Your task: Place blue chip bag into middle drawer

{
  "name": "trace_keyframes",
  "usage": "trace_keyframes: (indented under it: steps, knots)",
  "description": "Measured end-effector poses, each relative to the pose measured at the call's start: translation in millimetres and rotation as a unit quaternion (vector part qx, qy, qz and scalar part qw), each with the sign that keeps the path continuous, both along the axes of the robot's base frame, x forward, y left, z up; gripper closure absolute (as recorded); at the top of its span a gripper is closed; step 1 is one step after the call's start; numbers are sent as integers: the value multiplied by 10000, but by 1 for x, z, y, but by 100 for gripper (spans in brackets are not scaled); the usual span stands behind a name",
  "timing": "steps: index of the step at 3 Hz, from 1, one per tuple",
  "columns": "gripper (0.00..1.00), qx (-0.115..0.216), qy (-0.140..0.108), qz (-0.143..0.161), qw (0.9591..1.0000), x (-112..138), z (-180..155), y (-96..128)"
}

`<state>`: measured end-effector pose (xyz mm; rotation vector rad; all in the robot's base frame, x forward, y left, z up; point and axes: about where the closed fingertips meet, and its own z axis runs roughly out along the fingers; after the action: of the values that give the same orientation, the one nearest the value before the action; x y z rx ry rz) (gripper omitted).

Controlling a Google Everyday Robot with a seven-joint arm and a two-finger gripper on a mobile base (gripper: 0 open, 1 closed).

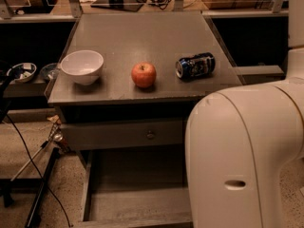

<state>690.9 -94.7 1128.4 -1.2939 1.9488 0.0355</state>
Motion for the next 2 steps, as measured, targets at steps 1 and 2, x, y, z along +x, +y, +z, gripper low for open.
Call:
trace_keyframes:
  steps: [1,2]
  knots:
    - [100,12,-159,-32,9999,-1,11,-3]
    - [100,94,-250,-72,9996,-17,28,-14]
